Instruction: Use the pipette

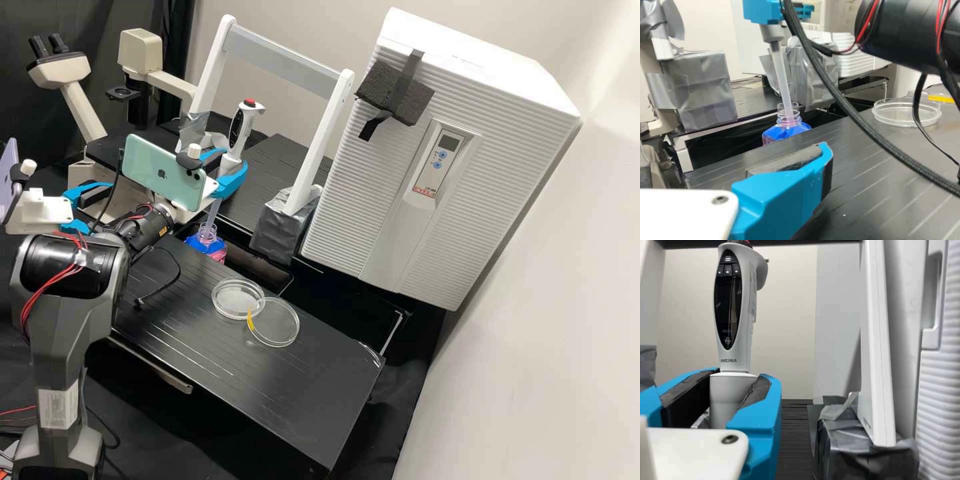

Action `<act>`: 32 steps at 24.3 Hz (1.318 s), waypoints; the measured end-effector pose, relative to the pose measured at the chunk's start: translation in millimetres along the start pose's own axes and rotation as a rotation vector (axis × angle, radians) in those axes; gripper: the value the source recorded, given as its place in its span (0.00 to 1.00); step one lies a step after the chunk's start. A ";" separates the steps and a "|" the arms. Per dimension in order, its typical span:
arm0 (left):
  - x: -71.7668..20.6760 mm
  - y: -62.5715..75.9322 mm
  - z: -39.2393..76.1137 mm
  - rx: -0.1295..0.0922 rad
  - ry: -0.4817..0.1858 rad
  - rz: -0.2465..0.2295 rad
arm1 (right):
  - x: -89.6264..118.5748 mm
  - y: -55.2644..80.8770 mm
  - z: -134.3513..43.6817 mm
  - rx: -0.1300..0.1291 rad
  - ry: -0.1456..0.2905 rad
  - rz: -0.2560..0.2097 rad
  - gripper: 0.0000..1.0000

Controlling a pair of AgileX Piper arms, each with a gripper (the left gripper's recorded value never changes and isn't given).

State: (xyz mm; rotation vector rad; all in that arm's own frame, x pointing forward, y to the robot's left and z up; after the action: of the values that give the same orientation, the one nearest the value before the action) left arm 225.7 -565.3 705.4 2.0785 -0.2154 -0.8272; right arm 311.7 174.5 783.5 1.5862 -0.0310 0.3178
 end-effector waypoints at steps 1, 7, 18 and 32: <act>0.1 -0.1 0.7 -0.003 0.001 0.000 | 0.2 -0.8 1.4 0.005 -0.004 -0.002 0.00; 0.2 -0.4 0.6 -0.017 0.014 -0.001 | -1.8 -5.0 9.0 0.009 -0.021 -0.012 0.00; 0.4 -1.1 4.4 -0.001 0.006 -0.002 | -1.6 -4.7 13.5 0.019 -0.033 -0.011 0.00; 0.4 -1.1 4.4 -0.001 0.006 -0.002 | -4.8 3.9 9.1 0.037 -0.022 0.000 0.00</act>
State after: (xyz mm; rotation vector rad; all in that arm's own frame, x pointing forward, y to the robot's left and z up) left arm 223.2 -567.7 702.6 2.0803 -0.2094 -0.8216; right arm 308.0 164.5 786.1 1.6266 -0.0427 0.3024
